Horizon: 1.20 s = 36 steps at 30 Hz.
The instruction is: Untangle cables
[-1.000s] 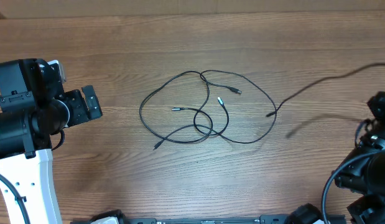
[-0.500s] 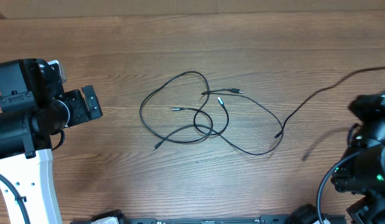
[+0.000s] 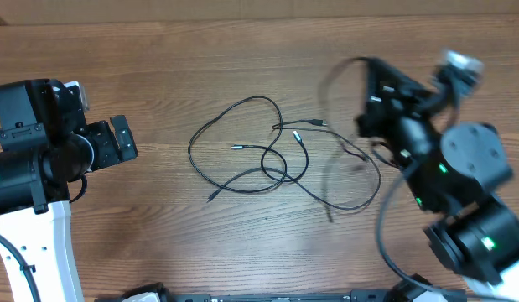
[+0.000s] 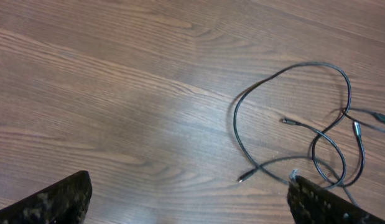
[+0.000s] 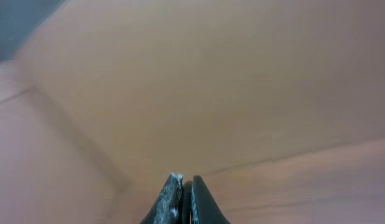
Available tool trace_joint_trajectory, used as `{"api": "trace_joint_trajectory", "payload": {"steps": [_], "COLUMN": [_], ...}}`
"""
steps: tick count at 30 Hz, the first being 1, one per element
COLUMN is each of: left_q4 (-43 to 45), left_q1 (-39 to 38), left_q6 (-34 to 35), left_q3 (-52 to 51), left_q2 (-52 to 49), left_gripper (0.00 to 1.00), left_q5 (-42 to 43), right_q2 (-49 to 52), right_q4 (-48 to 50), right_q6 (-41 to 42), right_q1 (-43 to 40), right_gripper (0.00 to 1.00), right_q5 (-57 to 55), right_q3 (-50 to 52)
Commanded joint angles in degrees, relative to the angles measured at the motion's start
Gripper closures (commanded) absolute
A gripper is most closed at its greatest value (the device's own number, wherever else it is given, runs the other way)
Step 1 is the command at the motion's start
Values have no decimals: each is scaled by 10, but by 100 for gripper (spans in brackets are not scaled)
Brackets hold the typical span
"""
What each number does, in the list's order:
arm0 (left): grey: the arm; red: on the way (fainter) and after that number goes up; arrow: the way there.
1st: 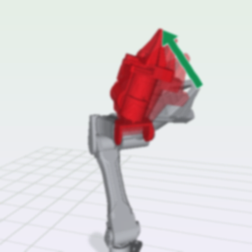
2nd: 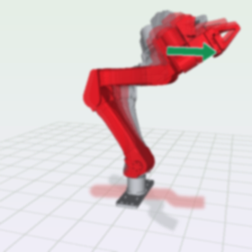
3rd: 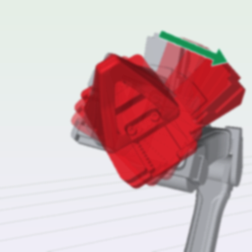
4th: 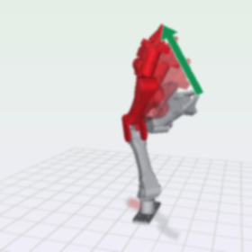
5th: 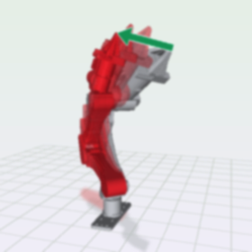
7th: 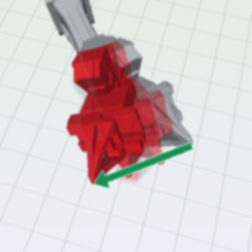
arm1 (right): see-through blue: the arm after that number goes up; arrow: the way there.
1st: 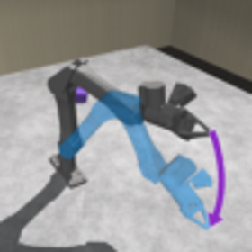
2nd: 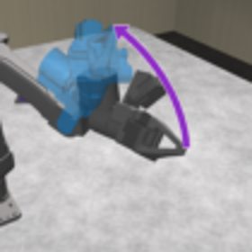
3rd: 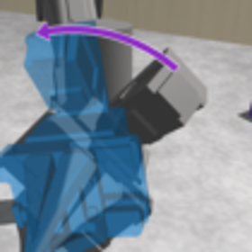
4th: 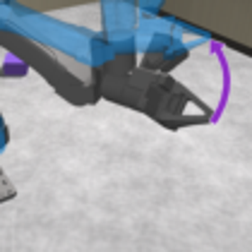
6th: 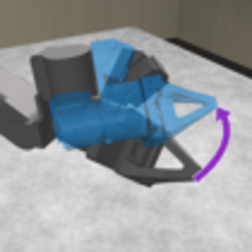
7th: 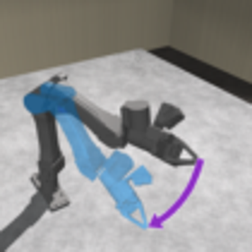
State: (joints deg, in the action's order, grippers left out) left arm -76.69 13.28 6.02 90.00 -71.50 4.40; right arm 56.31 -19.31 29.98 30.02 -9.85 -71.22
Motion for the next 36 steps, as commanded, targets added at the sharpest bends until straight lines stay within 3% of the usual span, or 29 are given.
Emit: {"api": "trace_joint_trajectory", "payload": {"steps": [1, 8, 18, 24, 36], "left_q4": [1, 1, 1, 1, 1], "left_q1": [3, 3, 3, 3, 3], "left_q6": [0, 0, 0, 0, 0], "left_q3": [5, 5, 5, 5, 5], "left_q2": [6, 6, 6, 6, 6], "left_gripper": [0, 0, 0, 0, 0], "left_q5": [-3, -4, -3, -4, -4], "right_q2": [24, 34, 8, 8, 27], "right_q4": [60, 130, 89, 17, -150], "right_q6": [-14, -13, -13, -13, -13], "right_q1": [-1, -18, -130, -257, -555], "right_gripper": [96, 96, 96, 96, 96], "right_q5": [221, 205, -28, -101, -102], "right_q3": [-12, -12, -12, -12, -12]}}
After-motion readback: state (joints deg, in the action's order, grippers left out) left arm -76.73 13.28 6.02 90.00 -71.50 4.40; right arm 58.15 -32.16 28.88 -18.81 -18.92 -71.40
